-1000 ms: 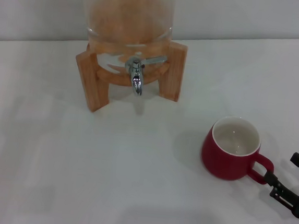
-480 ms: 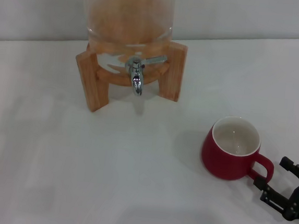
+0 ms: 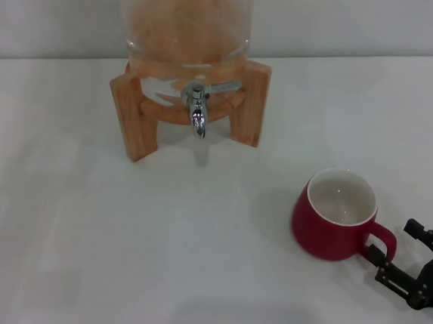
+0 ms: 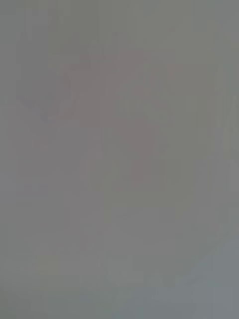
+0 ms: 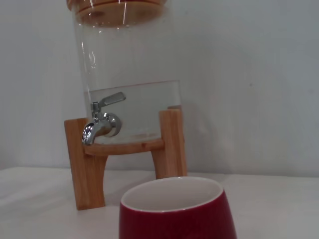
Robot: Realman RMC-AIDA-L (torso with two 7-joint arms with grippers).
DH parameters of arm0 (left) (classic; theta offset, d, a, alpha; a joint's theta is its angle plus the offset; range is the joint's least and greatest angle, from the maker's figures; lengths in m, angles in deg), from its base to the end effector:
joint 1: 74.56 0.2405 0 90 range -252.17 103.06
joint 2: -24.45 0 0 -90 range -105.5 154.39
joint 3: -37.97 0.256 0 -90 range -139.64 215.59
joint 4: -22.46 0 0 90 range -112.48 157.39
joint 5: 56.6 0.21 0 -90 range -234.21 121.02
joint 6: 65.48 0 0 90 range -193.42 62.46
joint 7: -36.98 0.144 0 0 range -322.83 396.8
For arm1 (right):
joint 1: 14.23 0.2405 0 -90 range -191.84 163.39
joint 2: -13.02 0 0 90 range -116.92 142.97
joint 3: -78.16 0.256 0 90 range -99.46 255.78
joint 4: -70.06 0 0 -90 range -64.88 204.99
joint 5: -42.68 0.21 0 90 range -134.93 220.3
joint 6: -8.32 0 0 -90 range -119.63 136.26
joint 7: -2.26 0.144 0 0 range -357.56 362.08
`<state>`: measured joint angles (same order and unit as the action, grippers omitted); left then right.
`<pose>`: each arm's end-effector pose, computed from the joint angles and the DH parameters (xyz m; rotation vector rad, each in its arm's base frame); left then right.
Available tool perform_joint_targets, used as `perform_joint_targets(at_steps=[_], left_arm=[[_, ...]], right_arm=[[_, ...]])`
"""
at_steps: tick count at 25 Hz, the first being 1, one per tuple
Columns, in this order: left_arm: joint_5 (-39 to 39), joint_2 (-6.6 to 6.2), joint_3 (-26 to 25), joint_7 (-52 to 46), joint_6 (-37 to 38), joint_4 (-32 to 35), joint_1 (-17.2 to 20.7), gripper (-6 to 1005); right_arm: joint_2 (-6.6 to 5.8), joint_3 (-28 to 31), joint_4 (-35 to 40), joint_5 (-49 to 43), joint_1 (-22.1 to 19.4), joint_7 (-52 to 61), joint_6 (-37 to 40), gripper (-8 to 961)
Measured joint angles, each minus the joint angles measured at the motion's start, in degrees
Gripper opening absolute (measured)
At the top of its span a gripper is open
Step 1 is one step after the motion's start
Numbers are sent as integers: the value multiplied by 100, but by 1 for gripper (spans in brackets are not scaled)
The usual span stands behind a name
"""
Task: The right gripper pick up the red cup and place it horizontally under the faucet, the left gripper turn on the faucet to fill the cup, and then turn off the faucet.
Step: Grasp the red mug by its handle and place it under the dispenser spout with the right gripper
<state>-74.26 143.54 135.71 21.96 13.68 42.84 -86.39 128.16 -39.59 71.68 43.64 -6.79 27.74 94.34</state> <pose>-0.3321 0.2869 0.0434 -1.3484 -0.4184 -0.9340 0.3778 0.1842 -0.0212 -1.9990 0.6310 0.7590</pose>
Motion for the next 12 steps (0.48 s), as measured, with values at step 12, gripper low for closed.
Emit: perform_joint_targets(at_steps=[12], left_arm=[[0,0,8,-8,4,4,-11,879]], right_arm=[[0,98,-5,87,69,-20,-92,844]])
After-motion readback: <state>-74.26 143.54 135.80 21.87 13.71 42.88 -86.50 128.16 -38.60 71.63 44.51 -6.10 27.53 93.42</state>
